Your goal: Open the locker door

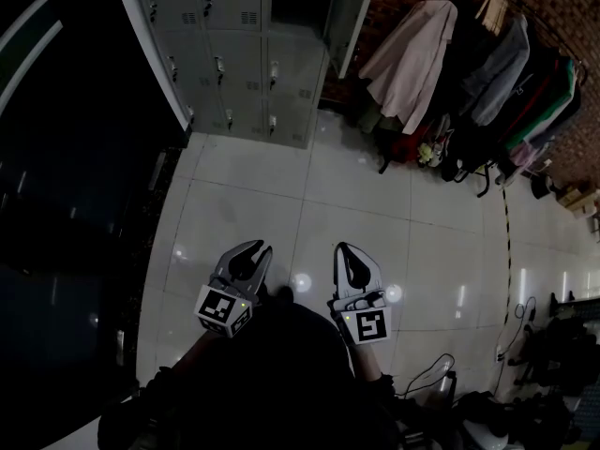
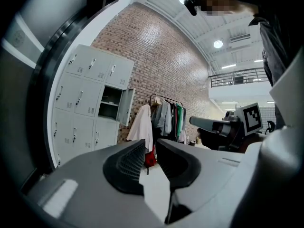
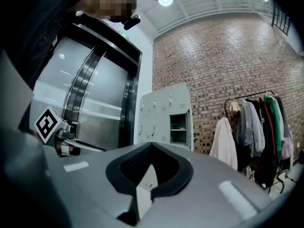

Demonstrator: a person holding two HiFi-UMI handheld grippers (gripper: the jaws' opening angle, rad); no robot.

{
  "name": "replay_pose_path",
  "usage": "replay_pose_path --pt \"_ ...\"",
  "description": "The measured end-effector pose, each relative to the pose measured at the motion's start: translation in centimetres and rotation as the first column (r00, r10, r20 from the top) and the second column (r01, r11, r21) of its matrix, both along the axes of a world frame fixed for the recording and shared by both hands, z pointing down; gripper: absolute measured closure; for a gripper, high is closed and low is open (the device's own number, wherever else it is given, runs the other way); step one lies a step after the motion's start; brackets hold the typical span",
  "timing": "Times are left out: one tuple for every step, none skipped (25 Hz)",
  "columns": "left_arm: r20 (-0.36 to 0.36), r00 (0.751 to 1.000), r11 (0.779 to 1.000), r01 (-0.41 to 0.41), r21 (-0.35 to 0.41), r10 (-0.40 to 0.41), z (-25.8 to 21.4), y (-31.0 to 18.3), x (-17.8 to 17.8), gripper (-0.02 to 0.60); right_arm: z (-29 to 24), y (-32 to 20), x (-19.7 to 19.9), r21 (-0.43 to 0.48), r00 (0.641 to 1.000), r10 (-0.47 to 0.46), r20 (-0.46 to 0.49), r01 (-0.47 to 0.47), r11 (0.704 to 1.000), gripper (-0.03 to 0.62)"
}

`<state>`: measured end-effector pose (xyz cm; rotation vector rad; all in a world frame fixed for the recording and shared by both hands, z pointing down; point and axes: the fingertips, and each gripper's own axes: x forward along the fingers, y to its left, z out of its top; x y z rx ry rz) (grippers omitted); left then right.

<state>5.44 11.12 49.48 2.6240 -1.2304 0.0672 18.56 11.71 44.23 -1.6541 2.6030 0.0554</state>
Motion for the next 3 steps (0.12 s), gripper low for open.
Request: replay_pose_path --pt "-0.001 1.0 1.0 -0.001 0.001 0.001 -0.03 -0.17 0.1 0.505 0.0 -0.14 0.08 0.0 1.0 0.001 0.0 -0.001 1.0 0.594" --pt "-0.002 1.0 1.0 -0.002 0.003 0.003 -0.08 -0.33 0.22 0.505 0.0 -0.28 0.16 0.001 1.0 0.001 -0.001 -0.001 1.0 0.594" --pt "-0.002 1.0 1.0 -0.004 0.005 0.004 -0.13 -0.5 0.34 0.505 0.0 -0.4 0.25 0.001 1.0 0.003 -0.001 -0.003 1.0 0.594"
